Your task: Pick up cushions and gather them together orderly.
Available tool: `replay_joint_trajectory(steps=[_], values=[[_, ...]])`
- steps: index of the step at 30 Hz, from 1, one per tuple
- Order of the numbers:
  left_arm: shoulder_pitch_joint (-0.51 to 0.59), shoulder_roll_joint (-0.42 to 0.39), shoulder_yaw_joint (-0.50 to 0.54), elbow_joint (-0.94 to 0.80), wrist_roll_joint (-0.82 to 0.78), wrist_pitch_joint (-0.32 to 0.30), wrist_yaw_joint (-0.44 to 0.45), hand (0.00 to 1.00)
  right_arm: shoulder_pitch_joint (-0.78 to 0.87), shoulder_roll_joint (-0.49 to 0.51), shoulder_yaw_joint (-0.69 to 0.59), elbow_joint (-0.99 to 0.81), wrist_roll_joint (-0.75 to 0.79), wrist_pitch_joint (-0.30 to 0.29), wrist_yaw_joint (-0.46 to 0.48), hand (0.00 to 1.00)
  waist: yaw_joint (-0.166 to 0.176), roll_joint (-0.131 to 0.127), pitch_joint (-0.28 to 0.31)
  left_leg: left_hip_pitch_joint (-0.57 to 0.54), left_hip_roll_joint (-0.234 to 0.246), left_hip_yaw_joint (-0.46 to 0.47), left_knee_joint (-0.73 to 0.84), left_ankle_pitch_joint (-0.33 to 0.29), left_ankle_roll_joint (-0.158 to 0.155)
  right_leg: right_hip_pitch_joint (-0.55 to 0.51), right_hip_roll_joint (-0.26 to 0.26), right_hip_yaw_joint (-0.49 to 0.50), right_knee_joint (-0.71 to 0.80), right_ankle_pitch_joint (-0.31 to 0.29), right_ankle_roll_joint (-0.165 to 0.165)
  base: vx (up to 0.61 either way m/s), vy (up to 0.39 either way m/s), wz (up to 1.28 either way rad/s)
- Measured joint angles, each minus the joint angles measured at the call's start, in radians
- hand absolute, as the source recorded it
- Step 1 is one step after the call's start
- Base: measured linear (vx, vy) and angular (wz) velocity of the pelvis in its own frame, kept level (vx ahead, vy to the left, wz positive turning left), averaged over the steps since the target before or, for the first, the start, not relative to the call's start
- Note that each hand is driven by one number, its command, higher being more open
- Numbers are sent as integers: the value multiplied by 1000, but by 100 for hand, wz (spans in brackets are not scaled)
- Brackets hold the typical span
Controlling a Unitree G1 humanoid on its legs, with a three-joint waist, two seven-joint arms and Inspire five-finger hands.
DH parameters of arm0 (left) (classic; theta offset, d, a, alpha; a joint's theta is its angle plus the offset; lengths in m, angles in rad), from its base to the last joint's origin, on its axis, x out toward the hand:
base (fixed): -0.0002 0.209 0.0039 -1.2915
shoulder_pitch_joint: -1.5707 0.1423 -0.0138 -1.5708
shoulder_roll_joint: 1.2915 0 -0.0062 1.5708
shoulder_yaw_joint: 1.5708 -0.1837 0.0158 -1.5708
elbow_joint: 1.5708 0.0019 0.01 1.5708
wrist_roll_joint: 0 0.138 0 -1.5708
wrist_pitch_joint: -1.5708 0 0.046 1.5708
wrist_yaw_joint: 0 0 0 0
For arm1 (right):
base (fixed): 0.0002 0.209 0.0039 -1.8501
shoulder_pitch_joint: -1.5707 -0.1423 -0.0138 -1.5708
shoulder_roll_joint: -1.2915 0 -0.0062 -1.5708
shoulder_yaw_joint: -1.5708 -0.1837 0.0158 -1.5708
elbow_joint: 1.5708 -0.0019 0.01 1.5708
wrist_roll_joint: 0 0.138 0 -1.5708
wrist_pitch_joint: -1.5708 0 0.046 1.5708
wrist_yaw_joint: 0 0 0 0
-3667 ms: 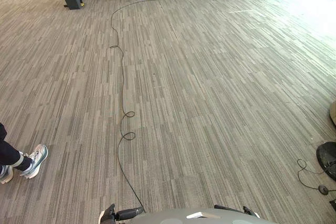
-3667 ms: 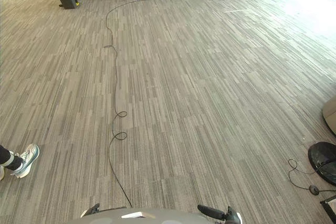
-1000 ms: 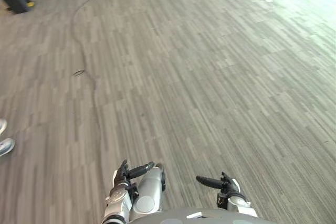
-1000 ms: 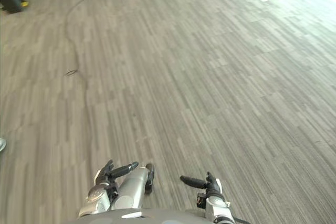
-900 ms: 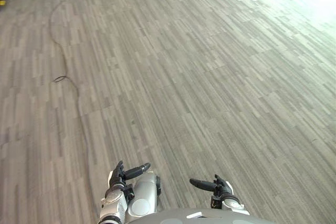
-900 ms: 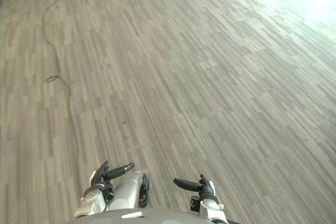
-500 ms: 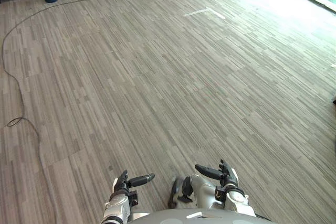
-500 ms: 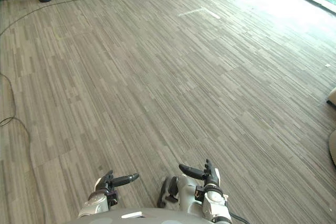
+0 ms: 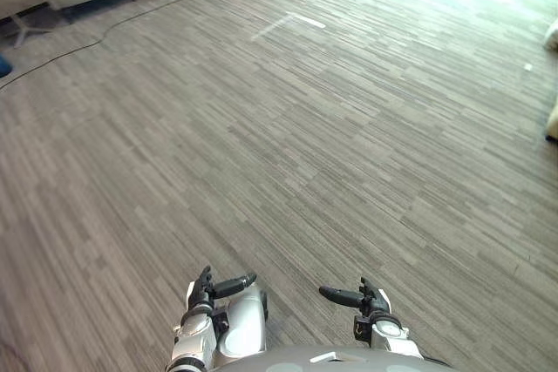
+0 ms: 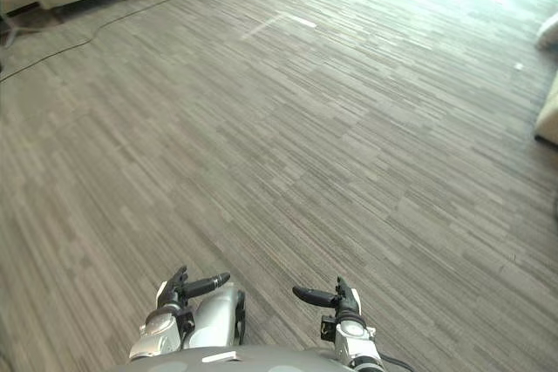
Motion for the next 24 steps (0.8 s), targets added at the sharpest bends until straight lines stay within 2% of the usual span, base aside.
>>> replay_joint_trajectory(steps=[1, 2, 3, 4, 5, 6, 7, 8, 9, 10, 11, 13, 14, 15, 16, 17, 19, 20, 21, 22, 23, 24], values=[[-2, 8, 1, 2, 1, 1, 0, 100, 4, 0, 6, 0, 0, 1, -3, 100, 0, -16, -2, 18, -9, 25, 42, -56, 25, -41, -12, 10, 130, 25, 43, 672, 171, -34], [-5, 13, 1, 11, 1, 4, 1, 100, 8, -1, 6, 0, 0, 1, -4, 100, 1, -20, -1, 37, -12, 35, 48, -73, 33, -63, -15, 14, 199, 43, 72, 640, 199, -50], [-11, 19, 2, 37, 1, 10, 10, 100, 8, -2, 6, -7, -3, 4, -2, 100, 2, -22, 5, 97, -15, 56, 40, -108, 52, -132, -16, 38, 399, 120, 165, 590, 193, -46], [-18, 20, 1, 52, 1, 17, 16, 100, 9, -3, 6, -17, -3, 2, -2, 100, 2, -17, 14, 145, -17, 58, 26, -129, 56, -180, -11, 44, 529, 153, 215, 643, 201, -68], [-27, 13, -1, 75, 1, 25, 22, 100, 9, -11, 7, -38, -4, -12, 0, 100, -1, 4, 35, 250, -16, 62, -9, -169, 57, -275, -11, 12, 750, 153, 219, 481, 137, -50], [-29, 11, -2, 80, 1, 25, 22, 100, 8, -14, 7, -46, -4, -16, 1, 100, -4, 9, 40, 279, -16, 66, -20, -178, 58, -301, -15, -8, 801, 148, 213, 425, 95, -47], [-33, 0, -2, 85, 1, 24, 26, 100, 9, -20, 6, -74, -5, -32, 1, 100, -21, 23, 43, 380, -12, 73, -73, -208, 64, -418, -31, -102, 905, 116, 178, 332, 56, -20], [-33, -3, -3, 85, 1, 24, 28, 100, 9, -20, 5, -80, -5, -34, 1, 100, -25, 25, 43, 404, -10, 73, -88, -214, 68, -451, -34, -125, 908, 107, 166, 513, 27, -16], [-33, -8, -6, 85, 2, 24, 28, 100, 12, -20, 3, -108, -6, -41, 2, 100, -37, 34, 46, 467, 1, 68, -130, -245, 64, -551, -33, -198, 871, 80, 145, 544, -31, 4], [-33, -6, -13, 94, 3, 25, 27, 100, 17, -15, -6, -134, -12, -55, 2, 100, -50, 34, 47, 516, 22, 59, -150, -272, 50, -620, -25, -262, 787, 66, 149, 664, -76, 9], [-34, -6, -14, 99, 3, 26, 26, 100, 19, -13, -13, -141, -17, -59, 2, 100, -52, 33, 48, 540, 31, 57, -160, -281, 49, -644, -25, -290, 737, 63, 149, 655, -115, 14], [-37, -5, -19, 113, 10, 26, 25, 100, 17, -22, -22, -138, -22, -60, 3, 100, -61, 28, 51, 647, 53, 55, -241, -292, 41, -684, -27, -363, 506, 68, 141, 489, -106, 19], [-35, -4, -41, 122, 23, 26, 23, 100, 11, -32, -43, -126, -23, -57, 3, 100, -74, 29, 51, 707, 62, 47, -299, -292, 39, -695, -27, -387, 346, 97, 136, 709, -235, 47], [-34, -2, -59, 135, 32, 25, 18, 100, 5, -43, -60, -99, -23, -54, 3, 100, -91, 30, 50, 748, 64, 19, -327, -289, 34, -692, -27, -399, 290, 212, 81, 870, -292, 54], [-36, -6, -72, 152, 42, 25, 16, 100, -1, -54, -82, -78, -8, -45, 6, 100, -97, 44, 42, 765, 87, 1, -325, -279, 17, -679, -13, -418, 305, 220, -14, 898, -339, 36], [-36, -10, -73, 159, 45, 26, 12, 100, -11, -59, -99, -67, -15, -34, 0, 100, -96, 62, 34, 748, 110, -15, -279, -228, -69, -678, -8, -431, 343, 157, -29, 745, -296, 15], [-48, -27, -67, 158, 62, 27, 1, 100, -11, -59, -112, -74, -22, -31, 0, 100, -104, 77, 36, 672, 115, -55, -83, -136, -95, -631, 11, -440, 339, 95, -45, 574, -224, 0], [-49, -28, -59, 158, 62, 28, 0, 100, -11, -64, -111, -74, -24, -25, 3, 100, -103, 91, 38, 615, 121, -85, 63, -66, -125, -590, 32, -435, 307, 84, -47, 643, -216, -25], [-43, -43, -23, 146, 65, 28, -1, 100, -10, -79, -96, -70, -24, -15, 3, 100, -97, 119, 45, 496, 139, -117, 380, 2, -196, -468, 94, -412, 204, 81, -48, 643, -216, -34], [-38, -43, -14, 135, 65, 28, -1, 100, -11, -78, -91, -66, -23, -13, 2, 100, -95, 121, 47, 464, 144, -108, 462, -3, -194, -425, 108, -400, 175, 81, -48, 740, -186, -67], [-23, -36, 1, 104, 66, 24, 1, 100, -13, -65, -77, -57, -23, -13, -1, 100, -85, 101, 55, 396, 154, -63, 598, -34, -190, -313, 129, -356, 115, 81, -48, 586, -102, -76], [-11, -26, 1, 83, 67, 23, 2, 100, -11, -57, -59, -50, -23, -13, -1, 100, -80, 85, 49, 339, 161, -31, 629, -58, -173, -245, 135, -318, 71, 81, -48, 690, -117, -82]])
